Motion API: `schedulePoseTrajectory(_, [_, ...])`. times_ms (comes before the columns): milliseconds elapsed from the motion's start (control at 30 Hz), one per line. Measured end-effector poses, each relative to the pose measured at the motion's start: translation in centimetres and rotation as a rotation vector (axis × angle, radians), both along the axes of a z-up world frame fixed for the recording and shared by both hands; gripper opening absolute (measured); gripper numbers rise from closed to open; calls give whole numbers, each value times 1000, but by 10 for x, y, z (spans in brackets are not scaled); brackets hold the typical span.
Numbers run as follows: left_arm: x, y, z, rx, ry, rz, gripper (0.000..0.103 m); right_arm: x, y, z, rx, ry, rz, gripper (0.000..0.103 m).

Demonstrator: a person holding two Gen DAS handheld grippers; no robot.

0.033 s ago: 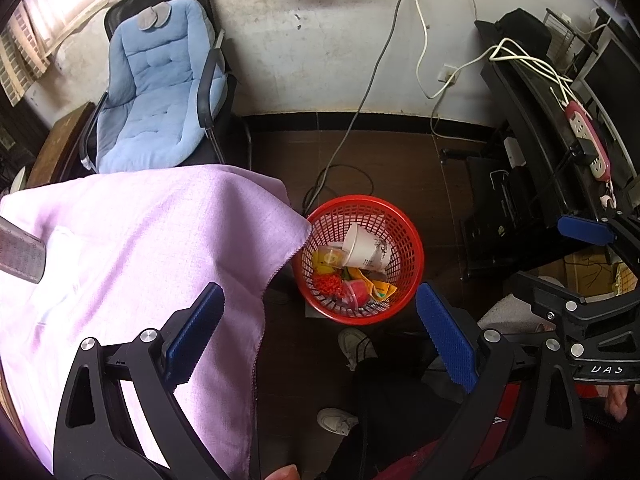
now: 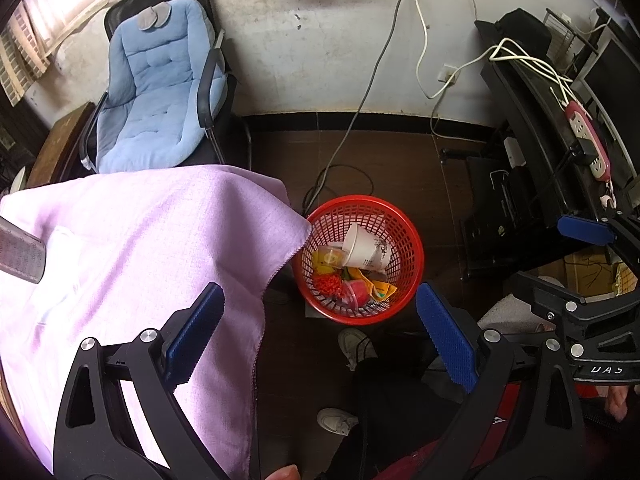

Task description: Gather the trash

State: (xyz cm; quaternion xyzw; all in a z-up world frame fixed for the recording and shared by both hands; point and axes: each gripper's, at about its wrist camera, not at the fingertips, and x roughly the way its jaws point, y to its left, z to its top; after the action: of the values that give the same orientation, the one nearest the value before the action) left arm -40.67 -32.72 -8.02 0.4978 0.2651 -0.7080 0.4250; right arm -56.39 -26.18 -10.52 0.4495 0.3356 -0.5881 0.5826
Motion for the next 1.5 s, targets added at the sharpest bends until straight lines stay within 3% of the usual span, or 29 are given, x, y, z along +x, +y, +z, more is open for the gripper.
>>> schedulePoseTrajectory(1500, [-8,0,-5,10,1,-8,93,1,1,-3,15,4,3,88])
